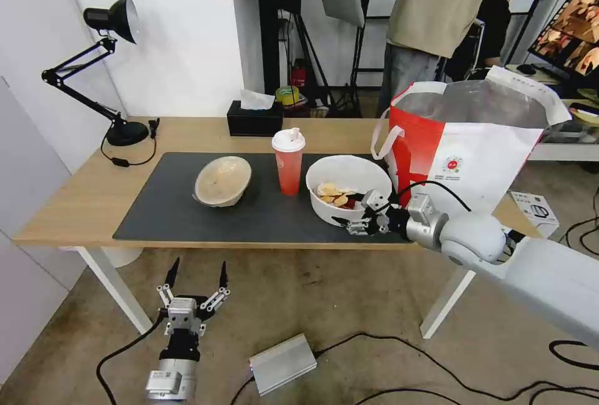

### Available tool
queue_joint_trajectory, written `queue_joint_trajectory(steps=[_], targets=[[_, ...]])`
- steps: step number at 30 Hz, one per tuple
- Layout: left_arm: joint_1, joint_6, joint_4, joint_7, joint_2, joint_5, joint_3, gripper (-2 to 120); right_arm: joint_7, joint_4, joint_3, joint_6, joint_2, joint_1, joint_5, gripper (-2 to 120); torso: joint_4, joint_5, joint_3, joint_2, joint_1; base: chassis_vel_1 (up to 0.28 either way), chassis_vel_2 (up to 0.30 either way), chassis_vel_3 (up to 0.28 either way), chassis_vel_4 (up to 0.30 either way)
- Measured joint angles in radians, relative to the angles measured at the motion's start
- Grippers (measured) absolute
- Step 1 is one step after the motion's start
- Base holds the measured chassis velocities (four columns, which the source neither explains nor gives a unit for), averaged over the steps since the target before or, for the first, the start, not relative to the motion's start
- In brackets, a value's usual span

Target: Pick up the trash from the table and place it into the takeout bag.

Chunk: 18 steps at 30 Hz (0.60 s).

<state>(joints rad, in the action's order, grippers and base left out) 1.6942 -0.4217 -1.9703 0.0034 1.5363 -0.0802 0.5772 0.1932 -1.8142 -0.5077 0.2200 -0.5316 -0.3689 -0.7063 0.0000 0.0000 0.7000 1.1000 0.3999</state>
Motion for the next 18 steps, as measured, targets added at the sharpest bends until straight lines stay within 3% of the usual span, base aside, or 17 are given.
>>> queue_joint_trajectory(steps=[6,11,15,18], targets=[[0.003,-0.002,0.0,0.0,0.001,0.0,0.002,100,0.0,0.009,0.0,0.001,-0.008,0.0,0.0,34,0.0,0.0,0.0,0.0,0.0,0.0,0.0,0.0,0.0],[0.005,-0.004,0.002,0.0,0.006,-0.003,0.003,100,0.0,0.018,0.001,0.001,-0.014,-0.002,0.001,11,0.0,0.0,0.0,0.0,0.0,0.0,0.0,0.0,0.0],[0.003,-0.004,0.005,0.001,0.011,-0.004,0.001,100,0.0,0.02,0.001,0.0,-0.014,-0.003,0.002,0,0.0,0.0,0.0,0.0,0.0,0.0,0.0,0.0,0.0],[0.001,-0.004,0.005,0.001,0.014,-0.005,0.0,100,0.001,0.02,0.001,0.0,-0.014,-0.003,0.002,0,0.0,0.0,0.0,0.0,0.0,0.0,0.0,0.0,0.0]])
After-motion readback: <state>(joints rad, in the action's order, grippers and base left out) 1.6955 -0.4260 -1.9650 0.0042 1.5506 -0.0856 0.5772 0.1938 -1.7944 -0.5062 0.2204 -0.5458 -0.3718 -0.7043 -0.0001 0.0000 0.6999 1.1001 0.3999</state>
